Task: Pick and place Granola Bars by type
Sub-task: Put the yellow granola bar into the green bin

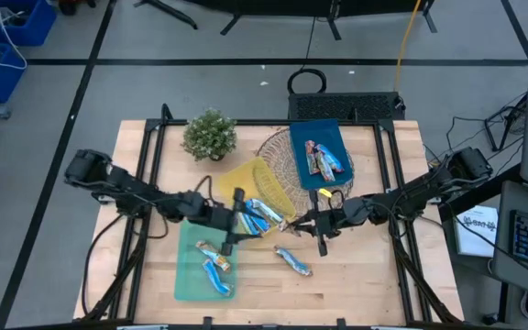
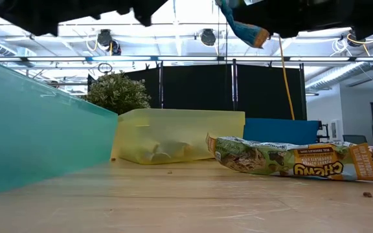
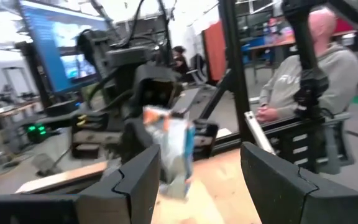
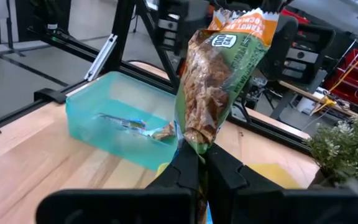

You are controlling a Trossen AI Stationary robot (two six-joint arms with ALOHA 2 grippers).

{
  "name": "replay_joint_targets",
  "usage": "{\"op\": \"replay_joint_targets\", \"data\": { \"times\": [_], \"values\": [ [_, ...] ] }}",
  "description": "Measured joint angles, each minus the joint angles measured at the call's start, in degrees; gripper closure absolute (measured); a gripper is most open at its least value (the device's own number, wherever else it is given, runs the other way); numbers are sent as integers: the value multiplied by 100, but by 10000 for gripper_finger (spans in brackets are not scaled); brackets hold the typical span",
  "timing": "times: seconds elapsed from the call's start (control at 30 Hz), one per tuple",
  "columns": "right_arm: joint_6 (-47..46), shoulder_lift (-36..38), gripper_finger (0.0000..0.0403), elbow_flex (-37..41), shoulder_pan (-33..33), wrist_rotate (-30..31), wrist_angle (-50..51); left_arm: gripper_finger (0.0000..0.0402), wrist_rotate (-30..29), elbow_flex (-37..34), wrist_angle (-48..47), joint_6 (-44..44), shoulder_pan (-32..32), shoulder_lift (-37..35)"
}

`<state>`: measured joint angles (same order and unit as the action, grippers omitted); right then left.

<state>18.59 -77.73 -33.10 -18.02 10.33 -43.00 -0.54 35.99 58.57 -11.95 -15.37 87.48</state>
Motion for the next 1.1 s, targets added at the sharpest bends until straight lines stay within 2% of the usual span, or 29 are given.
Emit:
{"op": "replay_joint_targets", "data": {
  "times": [0.17, 0.4, 0.63, 0.7, 0.9, 1.1],
  "values": [
    [7, 0, 399, 0, 0, 0, -5, 176, 350, 518, 4, 124, 1, 474],
    [-40, 0, 399, 4, 0, 2, -2, 176, 553, 1243, 22, 309, 126, 1184],
    [-146, 0, 399, 4, 0, 9, 26, 176, 503, 1454, -7, 326, 284, 1338],
    [-160, 0, 399, 4, -4, 11, 36, 176, 364, 1454, -45, 324, 325, 1334],
    [-165, 0, 399, 4, -4, 13, 75, 176, -720, 1451, -263, 334, 370, 1329],
    [-255, 0, 399, 4, -7, 9, 131, 176, -857, 1449, -372, 335, 377, 1292]
  ]
}}
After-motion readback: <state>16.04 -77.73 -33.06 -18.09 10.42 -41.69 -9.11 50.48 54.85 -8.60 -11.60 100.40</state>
